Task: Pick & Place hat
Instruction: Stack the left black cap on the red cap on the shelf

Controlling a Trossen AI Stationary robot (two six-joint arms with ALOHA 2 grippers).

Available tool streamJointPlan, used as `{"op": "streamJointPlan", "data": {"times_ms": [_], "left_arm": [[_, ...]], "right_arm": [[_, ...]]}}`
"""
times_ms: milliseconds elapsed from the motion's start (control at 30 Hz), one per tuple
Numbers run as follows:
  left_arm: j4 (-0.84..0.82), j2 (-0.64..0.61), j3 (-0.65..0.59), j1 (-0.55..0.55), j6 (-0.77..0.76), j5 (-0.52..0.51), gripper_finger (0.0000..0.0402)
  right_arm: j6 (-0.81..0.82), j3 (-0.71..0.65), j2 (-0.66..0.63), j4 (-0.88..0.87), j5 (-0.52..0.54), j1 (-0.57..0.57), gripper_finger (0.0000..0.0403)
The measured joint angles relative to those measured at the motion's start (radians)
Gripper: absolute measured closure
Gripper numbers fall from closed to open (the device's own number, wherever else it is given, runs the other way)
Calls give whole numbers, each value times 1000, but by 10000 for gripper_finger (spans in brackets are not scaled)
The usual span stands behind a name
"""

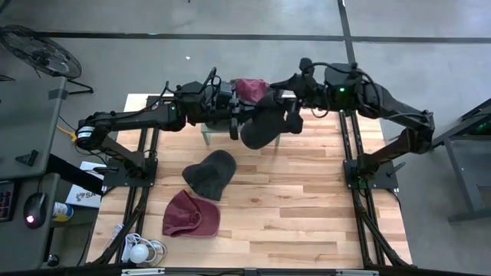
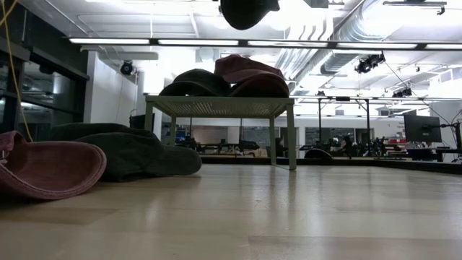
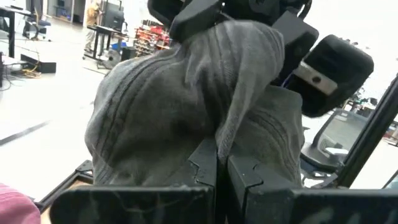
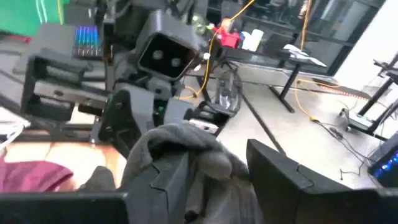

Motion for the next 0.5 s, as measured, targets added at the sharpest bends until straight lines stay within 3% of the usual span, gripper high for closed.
{"op": "streamJointPlan", "data": {"times_ms": [267,500], "left_arm": [[-1,0,0,0,0,-21,401],[0,0,0,0,8,-46,401]], "right_arm": [[56,0,-45,10,38,-5,249],[136,0,-91,-12,42,-42,214]]}}
